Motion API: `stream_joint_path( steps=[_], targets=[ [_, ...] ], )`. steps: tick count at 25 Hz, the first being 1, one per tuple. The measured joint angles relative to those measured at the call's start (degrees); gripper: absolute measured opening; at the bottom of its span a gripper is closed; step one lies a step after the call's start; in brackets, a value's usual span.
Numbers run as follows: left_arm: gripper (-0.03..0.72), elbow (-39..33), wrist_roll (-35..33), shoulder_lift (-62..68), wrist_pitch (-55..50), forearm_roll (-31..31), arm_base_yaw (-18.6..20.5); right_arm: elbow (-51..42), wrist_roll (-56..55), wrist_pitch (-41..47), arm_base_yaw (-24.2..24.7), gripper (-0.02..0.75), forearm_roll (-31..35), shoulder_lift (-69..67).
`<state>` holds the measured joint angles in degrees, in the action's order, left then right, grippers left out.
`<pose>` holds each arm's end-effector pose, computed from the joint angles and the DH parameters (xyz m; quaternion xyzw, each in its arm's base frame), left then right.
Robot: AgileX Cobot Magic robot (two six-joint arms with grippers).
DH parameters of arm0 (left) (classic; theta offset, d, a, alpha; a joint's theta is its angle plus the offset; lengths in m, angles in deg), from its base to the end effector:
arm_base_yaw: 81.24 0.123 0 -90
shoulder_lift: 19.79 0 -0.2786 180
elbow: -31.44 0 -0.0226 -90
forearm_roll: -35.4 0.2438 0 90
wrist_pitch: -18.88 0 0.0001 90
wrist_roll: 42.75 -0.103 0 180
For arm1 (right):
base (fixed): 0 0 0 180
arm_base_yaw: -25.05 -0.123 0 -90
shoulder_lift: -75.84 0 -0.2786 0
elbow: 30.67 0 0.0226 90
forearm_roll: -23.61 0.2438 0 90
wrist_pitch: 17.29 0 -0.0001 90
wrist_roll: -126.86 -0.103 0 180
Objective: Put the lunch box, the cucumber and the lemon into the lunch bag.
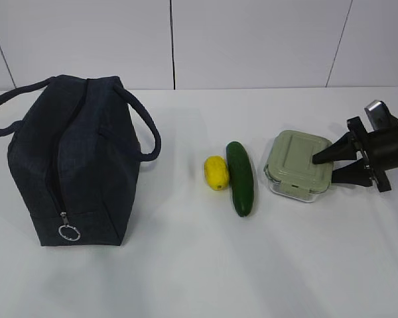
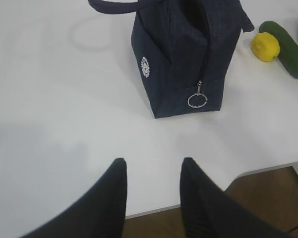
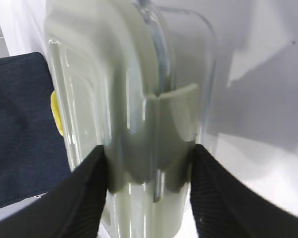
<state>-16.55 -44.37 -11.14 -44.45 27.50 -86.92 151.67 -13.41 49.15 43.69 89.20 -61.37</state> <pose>0.0032 -0.0130 0.2670 0.0590 0.8618 -0.0864 0.4963 0.4015 -0.0447 0.0996 0.1482 0.8679 0.4668 0.0827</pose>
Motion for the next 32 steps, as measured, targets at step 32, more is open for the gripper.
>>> stream_joint_path(
  steps=[32],
  targets=[
    [0.239, 0.00, 0.00, 0.00, 0.23, -0.07, 0.00, -0.12, -0.39, -0.73, -0.03, 0.370, -1.50, 2.13]
  ],
)
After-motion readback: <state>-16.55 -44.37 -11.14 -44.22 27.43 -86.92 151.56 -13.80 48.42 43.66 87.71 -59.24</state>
